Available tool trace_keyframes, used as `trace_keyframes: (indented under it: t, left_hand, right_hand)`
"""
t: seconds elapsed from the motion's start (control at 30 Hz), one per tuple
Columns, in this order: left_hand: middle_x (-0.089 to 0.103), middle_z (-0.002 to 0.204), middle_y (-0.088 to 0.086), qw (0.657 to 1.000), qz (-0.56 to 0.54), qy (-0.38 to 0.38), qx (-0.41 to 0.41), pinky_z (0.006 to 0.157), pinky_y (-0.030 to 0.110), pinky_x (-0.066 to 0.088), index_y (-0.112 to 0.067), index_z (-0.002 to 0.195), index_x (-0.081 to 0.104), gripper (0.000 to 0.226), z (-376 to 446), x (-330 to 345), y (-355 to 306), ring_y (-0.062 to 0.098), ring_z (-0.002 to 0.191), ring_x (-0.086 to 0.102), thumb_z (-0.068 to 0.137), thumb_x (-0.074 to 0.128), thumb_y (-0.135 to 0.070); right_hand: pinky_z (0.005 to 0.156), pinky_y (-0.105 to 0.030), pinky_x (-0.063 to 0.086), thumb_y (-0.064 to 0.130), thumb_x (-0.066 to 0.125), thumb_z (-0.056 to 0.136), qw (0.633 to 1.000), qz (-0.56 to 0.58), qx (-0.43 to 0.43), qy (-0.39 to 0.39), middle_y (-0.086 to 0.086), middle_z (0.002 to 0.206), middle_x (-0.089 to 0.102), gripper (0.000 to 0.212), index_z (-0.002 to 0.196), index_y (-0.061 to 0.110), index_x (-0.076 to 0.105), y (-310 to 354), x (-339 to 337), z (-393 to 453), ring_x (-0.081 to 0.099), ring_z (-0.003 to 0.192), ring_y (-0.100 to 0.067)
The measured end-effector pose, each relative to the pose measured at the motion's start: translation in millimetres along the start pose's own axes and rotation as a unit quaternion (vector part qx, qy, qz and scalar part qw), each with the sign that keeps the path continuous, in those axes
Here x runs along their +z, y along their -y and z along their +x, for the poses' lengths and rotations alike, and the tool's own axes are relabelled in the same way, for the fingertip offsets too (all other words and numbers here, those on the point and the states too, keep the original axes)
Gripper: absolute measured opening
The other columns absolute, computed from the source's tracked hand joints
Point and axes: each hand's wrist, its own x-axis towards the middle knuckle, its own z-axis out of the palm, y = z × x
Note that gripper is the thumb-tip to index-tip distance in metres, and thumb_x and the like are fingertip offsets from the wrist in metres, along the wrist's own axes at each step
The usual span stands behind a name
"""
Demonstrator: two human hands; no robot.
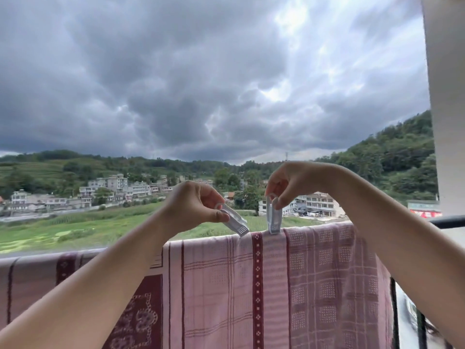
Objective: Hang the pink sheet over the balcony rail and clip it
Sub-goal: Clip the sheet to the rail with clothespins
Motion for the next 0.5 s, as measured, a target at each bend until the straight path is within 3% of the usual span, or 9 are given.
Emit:
trace_keyframes:
  t: [0.1,0.2,0.33,0.5]
  left_hand:
    - [0.068,0.071,0.002,1.000,0.012,0.001,0.006,0.080,0.045,0.054,-0.018,0.073,0.068,0.021,1.5,-4.0,4.6,0.023,0.076,0.063,0.060,0.081,-0.007]
    - [0.062,0.068,-0.007,1.000,0.020,-0.011,0.007,0.081,0.044,0.054,-0.006,0.087,0.069,0.030,0.2,-6.4,12.0,0.020,0.074,0.061,0.060,0.081,-0.007]
    - [0.062,0.071,-0.005,1.000,0.022,-0.010,0.010,0.083,0.045,0.054,-0.006,0.090,0.067,0.030,-3.7,-14.6,19.0,0.027,0.082,0.063,0.063,0.080,-0.008]
    - [0.061,0.073,-0.006,0.999,0.021,-0.032,-0.001,0.075,0.029,0.052,-0.004,0.096,0.067,0.033,-9.7,-20.1,28.5,0.017,0.077,0.059,0.065,0.078,-0.009]
  right_hand:
    - [0.079,-0.033,0.052,0.011,0.066,0.077,1.000,-0.013,0.003,-0.018,0.000,0.082,0.063,0.016,0.088,0.023,0.064,4.0,4.9,-5.1,0.056,0.073,-0.014]
    - [0.096,-0.045,0.047,0.015,0.066,0.078,0.998,-0.045,0.016,-0.036,-0.012,0.106,0.066,0.033,0.110,0.011,0.062,11.3,9.4,-9.2,0.060,0.099,-0.031]
    - [0.098,-0.025,0.041,0.020,0.067,0.077,0.995,-0.084,0.017,-0.043,-0.003,0.124,0.058,0.051,0.124,0.010,0.051,15.3,15.1,-9.3,0.053,0.105,-0.012]
    - [0.093,-0.019,0.039,0.021,0.068,0.077,0.991,-0.126,0.013,-0.049,-0.001,0.129,0.056,0.054,0.127,0.014,0.048,18.3,24.7,-8.6,0.053,0.105,-0.007]
